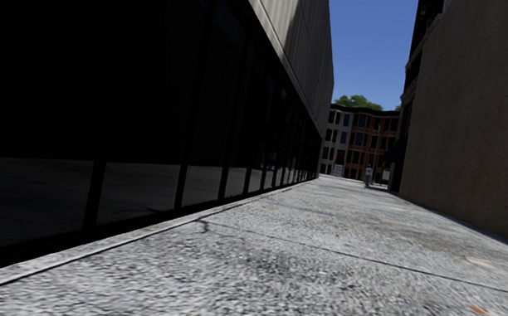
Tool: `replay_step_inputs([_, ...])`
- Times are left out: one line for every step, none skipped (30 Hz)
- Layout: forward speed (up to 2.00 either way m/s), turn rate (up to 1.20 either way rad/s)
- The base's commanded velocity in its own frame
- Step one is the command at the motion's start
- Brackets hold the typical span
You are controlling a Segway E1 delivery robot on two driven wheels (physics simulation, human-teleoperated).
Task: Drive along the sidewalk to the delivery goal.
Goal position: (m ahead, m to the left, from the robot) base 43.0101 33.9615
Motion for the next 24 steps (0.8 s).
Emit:
replay_step_inputs([1.94, 0.0])
replay_step_inputs([1.94, -0.42])
replay_step_inputs([1.94, -1.2])
replay_step_inputs([1.94, -1.2])
replay_step_inputs([1.94, -1.2])
replay_step_inputs([1.94, -1.2])
replay_step_inputs([1.94, -0.31])
replay_step_inputs([1.94, 0.0])
replay_step_inputs([1.94, 0.0])
replay_step_inputs([1.94, 0.0])
replay_step_inputs([1.94, 0.0])
replay_step_inputs([1.94, 0.0])
replay_step_inputs([1.94, 0.0])
replay_step_inputs([1.94, 0.0])
replay_step_inputs([1.94, 0.0])
replay_step_inputs([1.94, 0.0])
replay_step_inputs([1.94, 0.0])
replay_step_inputs([1.94, 0.0])
replay_step_inputs([1.94, 0.0])
replay_step_inputs([1.94, 0.0])
replay_step_inputs([1.94, 0.0])
replay_step_inputs([1.94, 0.0])
replay_step_inputs([1.94, 0.0])
replay_step_inputs([1.94, 0.0])
